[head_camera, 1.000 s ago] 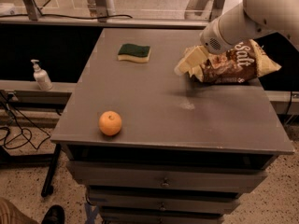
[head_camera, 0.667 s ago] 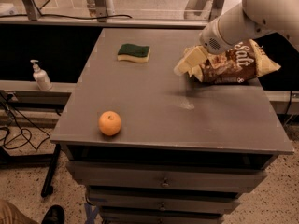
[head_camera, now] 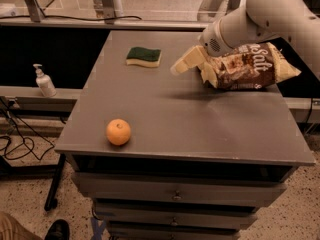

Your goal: Move sponge near orange

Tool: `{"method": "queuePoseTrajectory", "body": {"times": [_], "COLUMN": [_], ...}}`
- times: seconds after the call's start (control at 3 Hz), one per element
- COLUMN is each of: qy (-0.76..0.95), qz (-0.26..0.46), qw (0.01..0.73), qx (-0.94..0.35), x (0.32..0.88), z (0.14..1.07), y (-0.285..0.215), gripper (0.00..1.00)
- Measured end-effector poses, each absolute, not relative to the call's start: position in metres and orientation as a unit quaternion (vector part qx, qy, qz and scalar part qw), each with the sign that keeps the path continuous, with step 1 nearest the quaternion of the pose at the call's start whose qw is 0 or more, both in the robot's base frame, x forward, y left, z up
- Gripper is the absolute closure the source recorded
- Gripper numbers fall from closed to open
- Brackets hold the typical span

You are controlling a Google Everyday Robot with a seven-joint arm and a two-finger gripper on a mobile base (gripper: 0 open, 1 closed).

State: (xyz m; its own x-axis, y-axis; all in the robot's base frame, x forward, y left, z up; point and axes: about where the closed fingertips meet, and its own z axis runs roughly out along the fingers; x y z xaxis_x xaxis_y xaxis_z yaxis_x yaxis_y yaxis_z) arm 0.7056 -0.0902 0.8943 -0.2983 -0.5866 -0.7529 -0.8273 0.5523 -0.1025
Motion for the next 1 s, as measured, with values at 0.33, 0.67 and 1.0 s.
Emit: {"method": "queuePoseTrajectory", "body": {"times": [0.33,0.67,1.0], "qy": [0.781,0.779,0.775], "qz": [0.164,0.155,0.146], "qw": [0.396,0.397,0.399], "qx": [-0.454,-0.460,-0.468], "x": [0.718,0.730,0.745], "z": [0.888,0.876,0.863], "y": [-0.053,-0.028,-0.009], "gripper": [0.00,0.00,0.00]}}
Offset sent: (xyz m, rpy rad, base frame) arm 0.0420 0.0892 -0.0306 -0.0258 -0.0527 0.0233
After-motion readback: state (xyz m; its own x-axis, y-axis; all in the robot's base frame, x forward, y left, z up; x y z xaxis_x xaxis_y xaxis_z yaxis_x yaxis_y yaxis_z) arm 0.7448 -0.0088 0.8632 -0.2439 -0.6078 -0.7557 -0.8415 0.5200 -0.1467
